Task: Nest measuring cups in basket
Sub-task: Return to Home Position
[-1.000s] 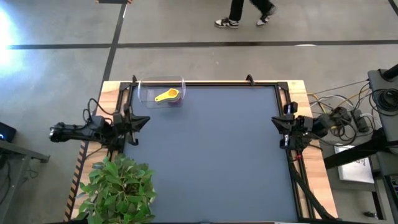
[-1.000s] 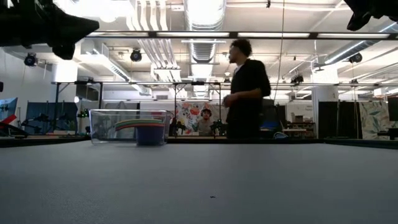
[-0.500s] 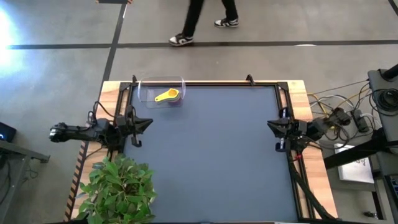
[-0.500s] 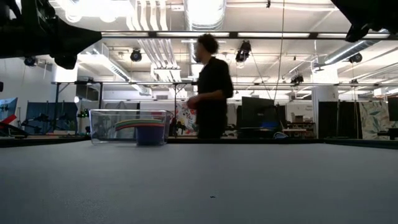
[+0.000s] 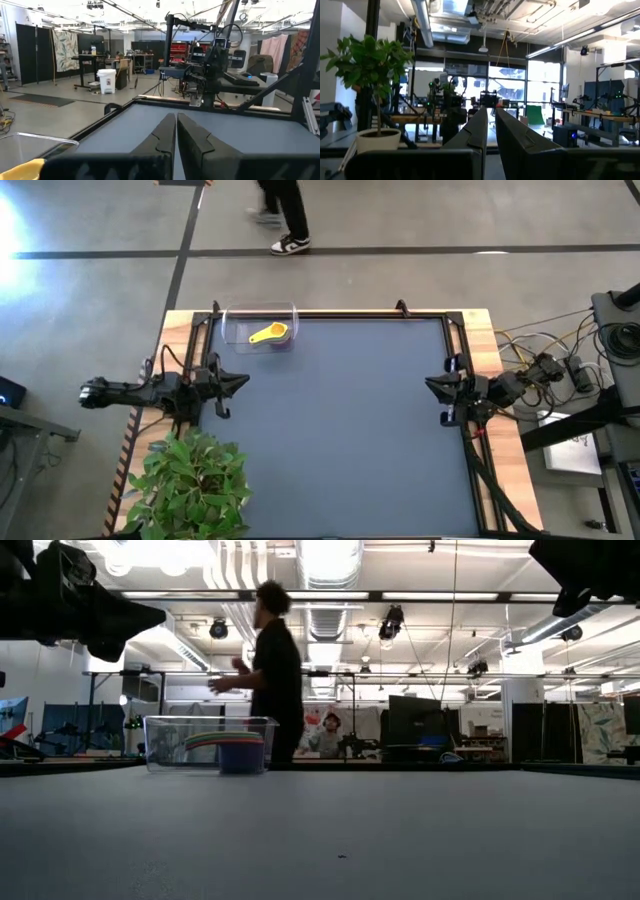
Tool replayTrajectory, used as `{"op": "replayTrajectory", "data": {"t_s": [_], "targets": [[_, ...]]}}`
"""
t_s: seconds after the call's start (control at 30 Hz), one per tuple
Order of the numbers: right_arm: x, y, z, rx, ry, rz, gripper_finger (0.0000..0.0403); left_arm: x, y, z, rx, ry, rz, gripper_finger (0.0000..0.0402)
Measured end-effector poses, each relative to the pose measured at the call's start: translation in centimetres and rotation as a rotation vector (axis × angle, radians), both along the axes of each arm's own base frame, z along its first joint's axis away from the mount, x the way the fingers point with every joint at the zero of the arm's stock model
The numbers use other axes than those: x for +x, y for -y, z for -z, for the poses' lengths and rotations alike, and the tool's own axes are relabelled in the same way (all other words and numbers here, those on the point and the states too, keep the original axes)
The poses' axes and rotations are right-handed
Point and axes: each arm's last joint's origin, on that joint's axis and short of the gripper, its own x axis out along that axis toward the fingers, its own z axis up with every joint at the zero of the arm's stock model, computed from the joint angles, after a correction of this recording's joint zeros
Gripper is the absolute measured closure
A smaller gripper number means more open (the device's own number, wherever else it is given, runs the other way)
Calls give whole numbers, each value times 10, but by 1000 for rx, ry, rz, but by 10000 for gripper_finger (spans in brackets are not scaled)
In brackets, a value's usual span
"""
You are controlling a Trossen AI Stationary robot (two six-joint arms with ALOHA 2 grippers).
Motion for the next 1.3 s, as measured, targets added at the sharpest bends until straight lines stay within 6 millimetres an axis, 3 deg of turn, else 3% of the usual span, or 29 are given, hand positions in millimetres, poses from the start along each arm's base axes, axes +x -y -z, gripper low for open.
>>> {"op": "replayTrajectory", "data": {"t_s": [0.57,1.3], "targets": [[8,-2,34,-6,-324,34,375,2,0,9,3,-94,9,402],[11,-4,39,3,-375,23,375,5,3,11,-31,-126,92,402]]}}
